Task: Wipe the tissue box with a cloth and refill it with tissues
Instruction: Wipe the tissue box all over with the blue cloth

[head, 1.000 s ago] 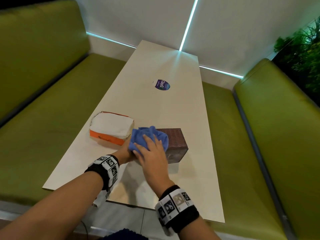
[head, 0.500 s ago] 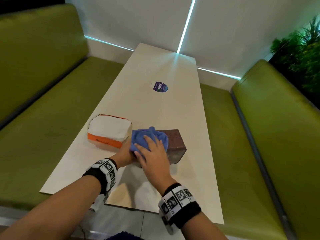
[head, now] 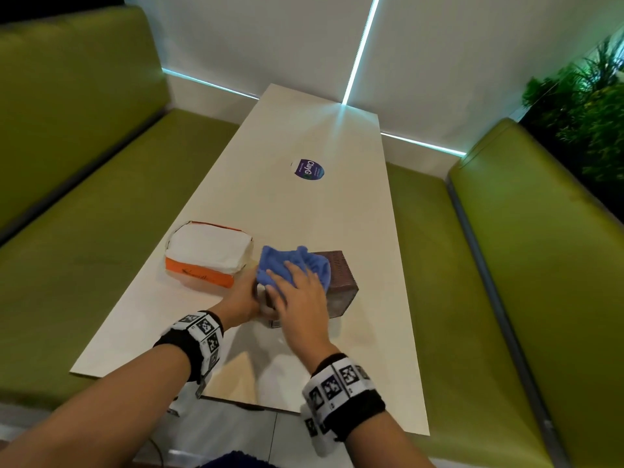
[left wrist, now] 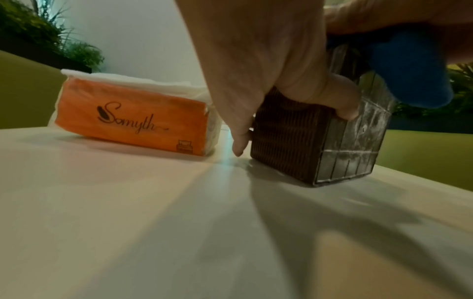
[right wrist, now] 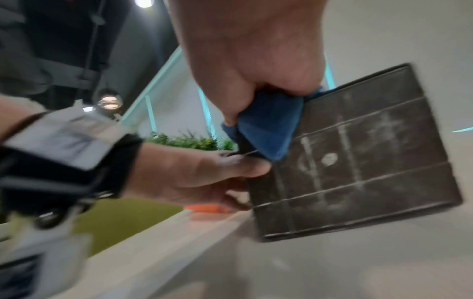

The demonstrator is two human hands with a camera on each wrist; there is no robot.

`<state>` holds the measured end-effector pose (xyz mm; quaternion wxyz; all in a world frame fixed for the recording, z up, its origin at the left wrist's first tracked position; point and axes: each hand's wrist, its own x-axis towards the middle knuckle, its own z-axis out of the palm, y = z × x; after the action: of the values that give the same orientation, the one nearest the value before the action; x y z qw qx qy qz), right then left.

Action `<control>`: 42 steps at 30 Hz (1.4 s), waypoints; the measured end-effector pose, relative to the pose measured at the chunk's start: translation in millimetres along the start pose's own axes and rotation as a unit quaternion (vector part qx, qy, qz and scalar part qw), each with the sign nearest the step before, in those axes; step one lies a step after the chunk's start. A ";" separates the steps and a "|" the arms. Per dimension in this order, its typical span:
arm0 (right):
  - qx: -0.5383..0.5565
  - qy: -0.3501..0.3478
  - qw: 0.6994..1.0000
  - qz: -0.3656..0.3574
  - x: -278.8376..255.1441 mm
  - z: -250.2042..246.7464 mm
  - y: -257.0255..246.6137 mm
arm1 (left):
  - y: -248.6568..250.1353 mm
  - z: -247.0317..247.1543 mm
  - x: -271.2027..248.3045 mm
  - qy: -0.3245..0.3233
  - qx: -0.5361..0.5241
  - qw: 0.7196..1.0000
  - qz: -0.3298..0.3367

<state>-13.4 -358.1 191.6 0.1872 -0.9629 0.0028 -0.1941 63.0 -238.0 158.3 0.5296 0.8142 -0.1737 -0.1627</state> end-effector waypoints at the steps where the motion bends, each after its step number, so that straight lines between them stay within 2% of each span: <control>1: 0.009 0.003 1.000 0.002 2.7 -6.2 10.1 | 0.0 -0.1 0.4 -0.007 -0.014 1.000 0.009; 3: 0.022 0.016 0.998 0.060 9.9 -20.7 39.0 | 1.2 1.2 0.8 -0.012 -0.029 0.999 0.021; 5: 0.043 0.036 0.986 0.156 17.1 -29.9 65.0 | 0.3 3.3 1.1 -0.022 -0.044 0.999 0.019; 6: 0.034 0.039 0.979 0.197 18.8 -29.9 68.1 | 1.4 4.4 1.0 -0.023 -0.049 0.998 0.013; 7: -0.002 0.031 0.978 0.207 19.2 -27.5 60.9 | -0.7 4.5 0.7 -0.020 -0.043 0.999 0.004; 9: -0.062 0.017 0.988 0.140 15.1 -14.6 30.6 | -1.6 3.9 0.7 -0.025 -0.048 0.998 -0.021; 11: -0.034 0.002 0.999 0.036 6.7 2.3 2.0 | -3.9 4.1 -0.3 -0.008 0.029 0.999 0.019; 13: -0.010 -0.023 1.000 -0.013 -0.6 5.0 -5.1 | 0.5 3.4 -2.3 0.012 0.002 1.000 0.001; 15: 0.033 -0.018 0.999 0.020 2.1 -12.1 12.8 | -2.4 3.2 -1.5 -0.004 -0.053 0.998 -0.016; 18: 0.129 0.009 0.979 0.156 11.4 -43.2 55.9 | 2.1 1.7 -6.8 -0.024 -0.070 0.997 -0.019; 20: 0.195 0.011 0.940 0.281 13.2 -57.6 85.5 | 4.8 -0.7 -8.8 -0.031 -0.079 0.996 -0.015; 22: 0.357 0.024 0.858 0.368 7.8 -68.3 106.9 | 3.2 -1.3 -11.3 -0.030 -0.116 0.992 -0.030; 25: 0.596 0.033 0.712 0.370 -16.6 -85.8 120.2 | 1.1 -5.1 -22.3 -0.022 -0.202 0.978 -0.048; 28: 0.706 0.037 0.571 0.418 -42.6 -87.6 111.4 | 3.6 -11.8 -34.3 -0.020 -0.258 0.964 -0.060; 30: 0.728 0.000 0.517 0.451 -55.1 -83.6 100.7 | 6.1 -14.4 -39.1 -0.033 -0.292 0.954 -0.059; 32: 0.728 -0.063 0.509 0.456 -58.2 -81.3 83.6 | 10.1 -12.2 -40.8 -0.064 -0.335 0.938 -0.063; 33: 0.735 -0.092 0.512 0.434 -58.0 -77.9 76.8 | 13.5 -10.7 -41.7 -0.073 -0.347 0.933 -0.063; 36: 0.784 -0.138 0.497 0.344 -54.0 -72.6 58.5 | 27.3 -7.4 -44.1 -0.107 -0.344 0.931 -0.063; 38: 0.786 -0.149 0.509 0.317 -47.7 -69.9 55.9 | 29.4 -7.6 -44.1 -0.126 -0.328 0.934 -0.059; 42: 0.753 -0.156 0.545 0.334 -35.6 -74.0 61.6 | 35.7 -16.9 -48.5 -0.155 -0.311 0.935 -0.067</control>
<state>-70.0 -439.2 219.2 0.8925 -0.4129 0.1483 0.1046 23.6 -215.8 201.5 0.7103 0.5836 -0.1392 -0.3681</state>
